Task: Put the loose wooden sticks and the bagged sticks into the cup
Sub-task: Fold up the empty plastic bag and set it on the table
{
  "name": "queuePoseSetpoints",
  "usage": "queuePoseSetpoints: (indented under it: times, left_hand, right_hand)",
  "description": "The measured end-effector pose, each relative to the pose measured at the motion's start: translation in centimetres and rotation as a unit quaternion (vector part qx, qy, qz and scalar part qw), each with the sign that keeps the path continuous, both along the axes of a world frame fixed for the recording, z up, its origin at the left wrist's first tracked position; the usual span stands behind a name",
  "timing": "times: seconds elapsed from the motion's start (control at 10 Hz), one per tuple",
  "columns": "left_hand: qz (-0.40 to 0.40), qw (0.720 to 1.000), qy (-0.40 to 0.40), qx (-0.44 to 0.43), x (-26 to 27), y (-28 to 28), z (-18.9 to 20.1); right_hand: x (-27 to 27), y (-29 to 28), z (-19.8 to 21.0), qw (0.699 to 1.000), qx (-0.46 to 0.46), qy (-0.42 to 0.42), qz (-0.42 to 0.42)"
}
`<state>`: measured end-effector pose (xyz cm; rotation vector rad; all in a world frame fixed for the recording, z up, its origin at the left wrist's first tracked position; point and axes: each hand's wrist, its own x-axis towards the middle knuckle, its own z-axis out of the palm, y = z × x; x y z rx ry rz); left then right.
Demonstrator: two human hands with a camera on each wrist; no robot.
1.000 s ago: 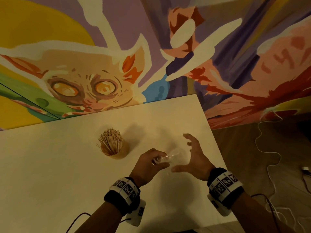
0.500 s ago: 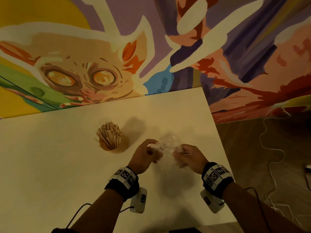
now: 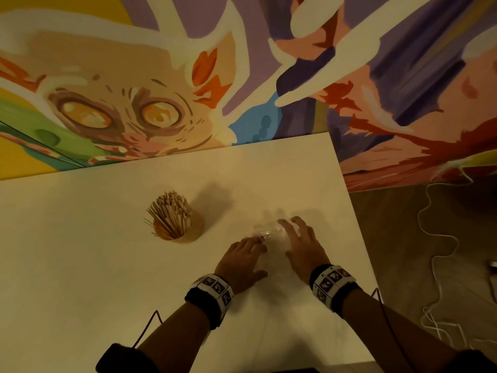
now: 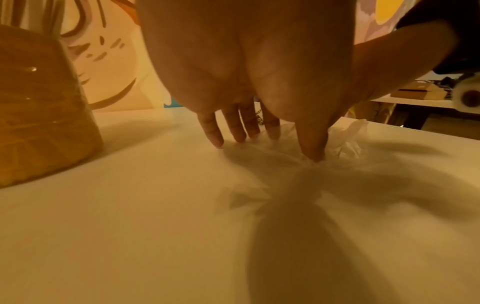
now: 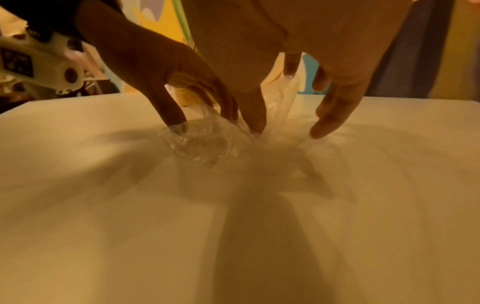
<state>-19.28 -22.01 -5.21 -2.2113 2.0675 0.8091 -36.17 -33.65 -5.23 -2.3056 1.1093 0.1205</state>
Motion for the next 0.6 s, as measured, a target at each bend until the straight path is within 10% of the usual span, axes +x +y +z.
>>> queuePoseSetpoints:
  times: [0.3,0.6]
  left_hand:
    - [-0.038,0.998,-0.046,0.036,-0.3,0.1,0.0]
    - [0.056,0.997,0.037,-0.029,0.6,3.8,5.1]
  right_hand:
    - [0.4,-1.6,0.5,0.962,0.013,0.217,0.163]
    - [0.6,0.5,5.6,0.987,0.038,0.148,0.059]
